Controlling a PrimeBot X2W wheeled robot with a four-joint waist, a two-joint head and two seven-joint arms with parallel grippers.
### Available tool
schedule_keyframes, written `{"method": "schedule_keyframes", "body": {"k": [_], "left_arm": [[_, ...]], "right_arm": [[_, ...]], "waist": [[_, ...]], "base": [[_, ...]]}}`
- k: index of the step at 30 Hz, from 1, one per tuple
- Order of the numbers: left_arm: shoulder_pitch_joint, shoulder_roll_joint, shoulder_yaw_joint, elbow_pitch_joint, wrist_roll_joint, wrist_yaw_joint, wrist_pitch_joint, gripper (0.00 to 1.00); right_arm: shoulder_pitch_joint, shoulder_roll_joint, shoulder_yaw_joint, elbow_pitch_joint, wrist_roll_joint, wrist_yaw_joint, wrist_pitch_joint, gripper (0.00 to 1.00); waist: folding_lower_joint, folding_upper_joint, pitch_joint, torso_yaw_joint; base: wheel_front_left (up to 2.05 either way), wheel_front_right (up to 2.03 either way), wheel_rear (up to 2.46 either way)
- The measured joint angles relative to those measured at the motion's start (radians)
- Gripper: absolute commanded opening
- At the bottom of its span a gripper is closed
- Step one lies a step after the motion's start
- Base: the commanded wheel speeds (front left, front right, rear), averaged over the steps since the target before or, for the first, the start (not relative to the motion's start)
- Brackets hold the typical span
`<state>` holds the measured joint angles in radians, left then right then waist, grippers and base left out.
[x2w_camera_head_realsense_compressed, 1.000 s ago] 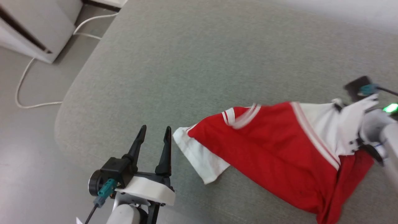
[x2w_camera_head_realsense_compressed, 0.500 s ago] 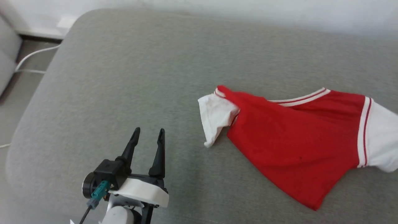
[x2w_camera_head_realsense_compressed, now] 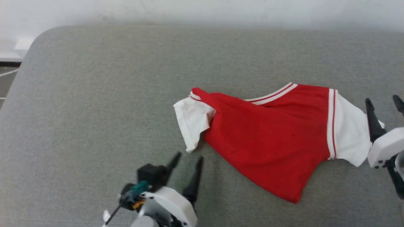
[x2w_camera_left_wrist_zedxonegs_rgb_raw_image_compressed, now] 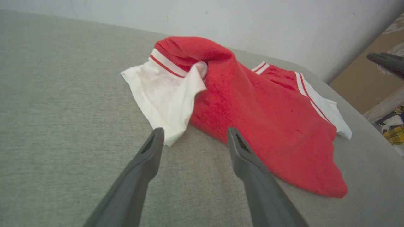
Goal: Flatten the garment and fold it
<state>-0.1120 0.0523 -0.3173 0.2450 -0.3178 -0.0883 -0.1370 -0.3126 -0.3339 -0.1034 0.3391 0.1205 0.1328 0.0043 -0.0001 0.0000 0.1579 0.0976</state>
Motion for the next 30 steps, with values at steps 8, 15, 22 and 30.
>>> {"method": "schedule_keyframes", "body": {"k": [8, 15, 22, 30], "left_arm": [[-0.078, -0.002, -0.091, 0.072, -0.103, 0.035, 0.212, 1.0], [-0.22, 0.003, -0.076, 0.167, -0.074, 0.107, 0.231, 1.0], [-0.28, 0.022, -0.096, 0.255, -0.063, 0.082, 0.275, 0.0], [-0.235, 0.023, -0.104, 0.184, -0.08, 0.06, 0.23, 0.0]], "right_arm": [[0.15, 0.125, -0.041, -0.244, -0.037, 0.0, 0.021, 1.0], [0.199, 0.178, -0.031, -0.3, -0.064, 0.0, 0.04, 1.0], [0.201, 0.198, -0.02, -0.302, -0.067, 0.0, 0.04, 1.0], [0.22, 0.206, -0.033, -0.285, -0.072, 0.0, 0.039, 1.0]], "waist": [[-0.0001, 0.0, 0.004, -0.083], [0.0, 0.0, 0.035, -0.151], [0.0001, 0.0, 0.064, -0.193], [0.0001, 0.0, 0.041, -0.161]], "base": [[0.0, 0.0, 0.0], [0.0, 0.0, 0.0], [0.0, 0.0, 0.0], [0.0, 0.0, 0.0]]}}
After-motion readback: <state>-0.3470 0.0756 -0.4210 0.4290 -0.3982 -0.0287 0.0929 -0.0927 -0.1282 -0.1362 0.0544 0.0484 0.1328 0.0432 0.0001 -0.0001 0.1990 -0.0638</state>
